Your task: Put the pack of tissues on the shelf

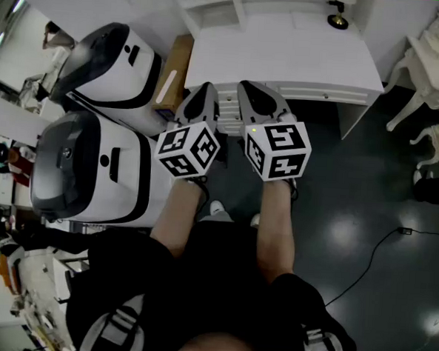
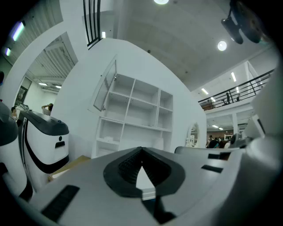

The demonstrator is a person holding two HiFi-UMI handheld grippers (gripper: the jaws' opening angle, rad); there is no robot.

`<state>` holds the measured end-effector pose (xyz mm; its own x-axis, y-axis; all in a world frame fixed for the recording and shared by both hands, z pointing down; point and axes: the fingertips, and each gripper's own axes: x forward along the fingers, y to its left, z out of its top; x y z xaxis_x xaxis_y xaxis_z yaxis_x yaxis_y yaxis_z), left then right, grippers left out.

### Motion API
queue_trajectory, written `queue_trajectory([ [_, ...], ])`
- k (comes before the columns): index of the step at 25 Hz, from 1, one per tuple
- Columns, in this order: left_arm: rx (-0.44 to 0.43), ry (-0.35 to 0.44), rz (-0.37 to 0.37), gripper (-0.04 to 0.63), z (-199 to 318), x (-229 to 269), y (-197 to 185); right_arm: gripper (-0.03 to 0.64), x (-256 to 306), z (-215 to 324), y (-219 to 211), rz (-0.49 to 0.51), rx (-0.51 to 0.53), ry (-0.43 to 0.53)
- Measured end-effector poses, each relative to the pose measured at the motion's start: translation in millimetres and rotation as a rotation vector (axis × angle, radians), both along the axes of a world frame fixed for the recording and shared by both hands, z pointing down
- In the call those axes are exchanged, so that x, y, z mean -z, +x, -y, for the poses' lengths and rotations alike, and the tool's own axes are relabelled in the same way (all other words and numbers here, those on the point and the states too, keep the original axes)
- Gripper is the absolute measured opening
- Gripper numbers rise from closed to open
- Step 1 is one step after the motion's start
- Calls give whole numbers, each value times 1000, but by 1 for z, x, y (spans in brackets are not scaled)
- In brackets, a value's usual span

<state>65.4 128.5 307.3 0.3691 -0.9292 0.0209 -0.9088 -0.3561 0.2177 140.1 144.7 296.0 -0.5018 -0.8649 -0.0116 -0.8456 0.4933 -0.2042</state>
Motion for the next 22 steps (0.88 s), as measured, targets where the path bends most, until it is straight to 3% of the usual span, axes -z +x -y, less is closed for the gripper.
queue_trajectory([
  [11,23,-26,18,11,-11,-17,-54,20,-27,-5,-37,-42,17,-35],
  [22,-58,24,110,11,-23,-11,-22,20,-25,-14,-28,-110,-17,-29],
])
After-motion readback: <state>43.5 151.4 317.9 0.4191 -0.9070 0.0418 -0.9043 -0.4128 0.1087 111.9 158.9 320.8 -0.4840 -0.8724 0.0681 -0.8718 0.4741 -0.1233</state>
